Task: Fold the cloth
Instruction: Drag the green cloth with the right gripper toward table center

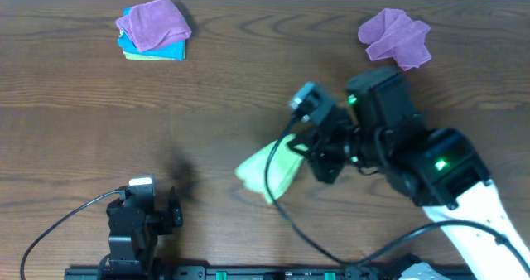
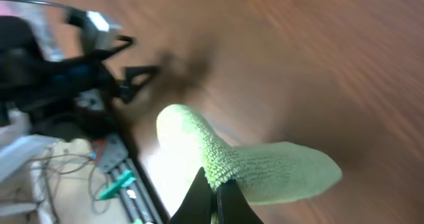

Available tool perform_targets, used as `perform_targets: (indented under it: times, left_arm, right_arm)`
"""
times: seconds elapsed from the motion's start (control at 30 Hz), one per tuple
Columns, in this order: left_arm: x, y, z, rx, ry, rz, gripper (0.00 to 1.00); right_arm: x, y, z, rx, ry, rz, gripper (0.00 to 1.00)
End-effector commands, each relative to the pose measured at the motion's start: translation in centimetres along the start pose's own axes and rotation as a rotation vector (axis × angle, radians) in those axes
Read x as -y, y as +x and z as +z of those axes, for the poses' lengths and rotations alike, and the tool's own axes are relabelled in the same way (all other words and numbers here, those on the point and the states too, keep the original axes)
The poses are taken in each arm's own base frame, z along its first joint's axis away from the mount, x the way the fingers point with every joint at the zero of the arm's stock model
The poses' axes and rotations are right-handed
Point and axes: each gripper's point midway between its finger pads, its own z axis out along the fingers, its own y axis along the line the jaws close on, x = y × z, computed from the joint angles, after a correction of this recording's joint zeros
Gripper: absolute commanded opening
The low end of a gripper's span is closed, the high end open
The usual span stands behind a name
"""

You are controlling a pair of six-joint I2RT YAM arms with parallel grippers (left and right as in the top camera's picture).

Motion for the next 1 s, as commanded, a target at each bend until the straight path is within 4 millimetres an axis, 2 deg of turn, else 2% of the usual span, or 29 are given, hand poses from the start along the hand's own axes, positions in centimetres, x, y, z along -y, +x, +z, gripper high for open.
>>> perform_targets:
  times: [0.0,0.1,0.17,0.27,0.33,0.37,0.4,0.43,0.47,0.53,0.63,0.7,0.87,0.97]
  left_arm:
    - [-0.3,1.0,0.3,-0.028,-0.016,0.02,0.95]
    - [-0.3,1.0,0.3,-0.028,-0.016,0.02,0.95]
    - [-0.3,1.0,0.3,-0.028,-0.016,0.02,0.95]
    - [-0.3,1.0,0.3,-0.028,-0.016,0.02,0.95]
    - [-0.3,1.0,0.3,-0.028,-0.016,0.02,0.96]
    - [-0.3,1.0,0.3,-0.028,-0.016,0.02,0.95]
    - [-0.3,1.0,0.3,-0.028,-0.016,0.02,0.95]
    - [-0.3,1.0,0.3,-0.028,-0.016,0.02,0.95]
    - [-0.3,1.0,0.3,-0.028,-0.016,0.02,0.96]
    - [-0.3,1.0,0.3,-0.028,-0.016,0.02,0.95]
    - [-0.3,1.0,0.3,-0.028,-0.016,0.02,0.95]
    - [-0.3,1.0,0.3,-0.028,-0.016,0.02,0.95]
    - [-0.3,1.0,0.3,-0.028,-0.017,0.02,0.95]
    - [-0.3,1.0,0.3,-0.028,-0.016,0.02,0.95]
  right_arm:
    - [-1.5,-0.6,0.2,0.016,-0.049,0.012,0.01]
    - [0.7,-0.3,1.6,-0.02,0.008,0.037,0.01]
    - [3.1,0.2,3.1,-0.05,0.048,0.059,0.01]
    - [8.8,1.1,5.7,-0.093,0.152,0.121,0.01]
    - [14.1,2.0,6.6,-0.116,0.273,0.183,0.01]
    - [17.2,2.5,6.6,-0.119,0.346,0.224,0.09]
    - [20.3,3.0,6.4,-0.115,0.416,0.269,0.3]
    - [23.0,3.6,5.8,-0.105,0.478,0.321,0.87]
    - [25.0,4.1,5.3,-0.093,0.515,0.366,0.96]
    - [27.7,4.8,3.6,-0.049,0.544,0.455,0.99]
    - [28.9,4.9,1.7,0.015,0.513,0.505,0.99]
    - [28.5,4.6,1.1,0.043,0.46,0.51,0.98]
    - [25.0,4.1,2.6,0.037,0.245,0.462,0.95]
    - [23.5,4.0,4.1,-0.002,0.209,0.384,0.91]
